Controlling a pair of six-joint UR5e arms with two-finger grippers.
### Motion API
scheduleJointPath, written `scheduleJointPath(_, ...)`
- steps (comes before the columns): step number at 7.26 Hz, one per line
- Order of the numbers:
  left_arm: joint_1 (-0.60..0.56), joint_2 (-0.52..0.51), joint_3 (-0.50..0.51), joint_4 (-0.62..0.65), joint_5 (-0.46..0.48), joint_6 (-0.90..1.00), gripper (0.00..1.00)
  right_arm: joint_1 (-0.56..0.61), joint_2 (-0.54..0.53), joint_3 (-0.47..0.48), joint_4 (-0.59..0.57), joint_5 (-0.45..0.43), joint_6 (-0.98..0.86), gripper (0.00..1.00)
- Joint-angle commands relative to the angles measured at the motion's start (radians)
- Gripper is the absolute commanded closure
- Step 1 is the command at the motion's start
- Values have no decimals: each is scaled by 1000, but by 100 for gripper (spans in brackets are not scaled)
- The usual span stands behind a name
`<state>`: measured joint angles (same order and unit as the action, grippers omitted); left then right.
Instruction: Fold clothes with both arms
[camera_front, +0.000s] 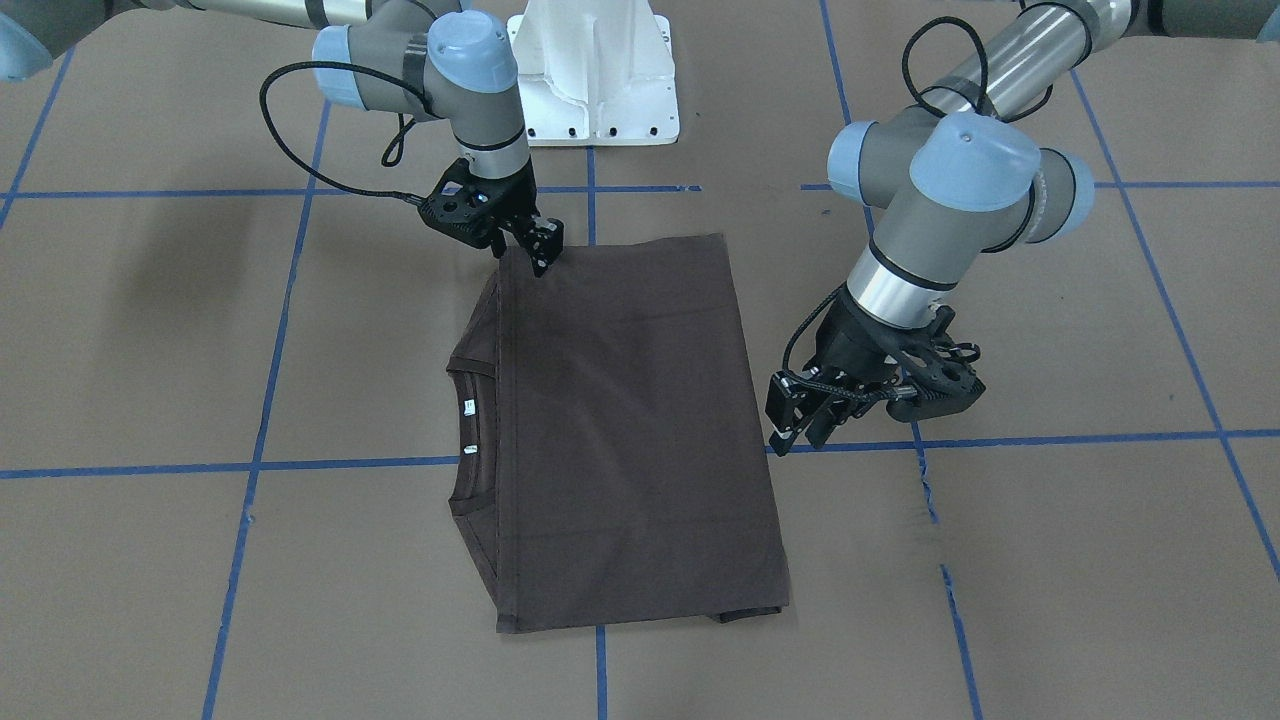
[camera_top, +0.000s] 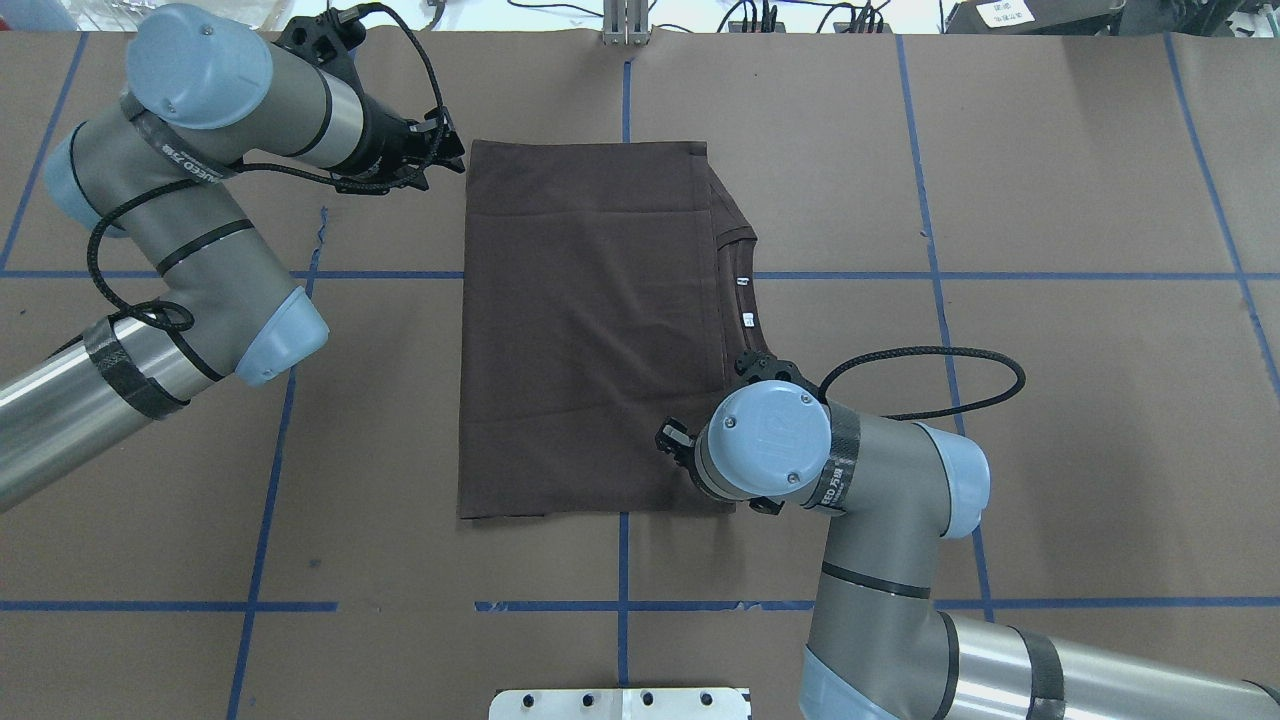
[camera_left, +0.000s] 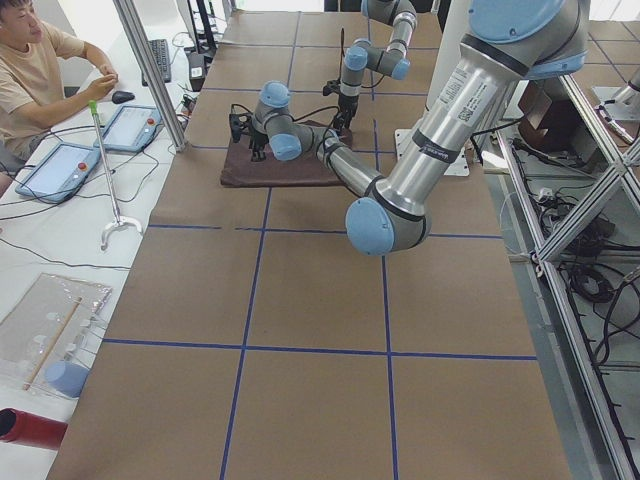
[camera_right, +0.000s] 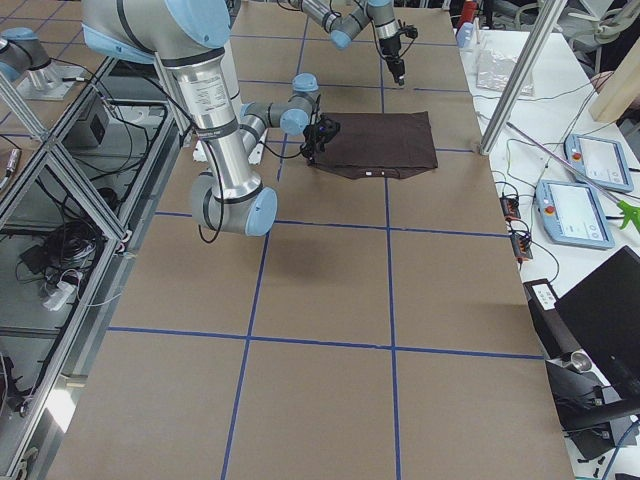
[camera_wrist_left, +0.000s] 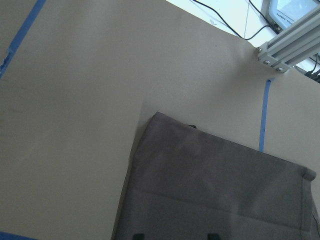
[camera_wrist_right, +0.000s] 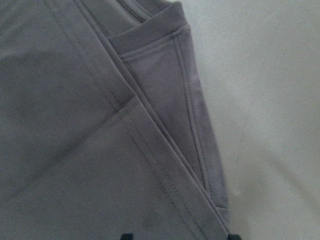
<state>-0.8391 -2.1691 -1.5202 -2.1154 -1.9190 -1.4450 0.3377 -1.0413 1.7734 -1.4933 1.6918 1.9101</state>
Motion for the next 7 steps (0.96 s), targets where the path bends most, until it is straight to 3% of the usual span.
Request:
scheduleJointPath(1,0,0,0,0,1,0,47,4,3,-2,-7,-3,0,30)
scheduleJointPath(7,0,3,0,0,0,0,47,9,7,-51,2,5,-3,30)
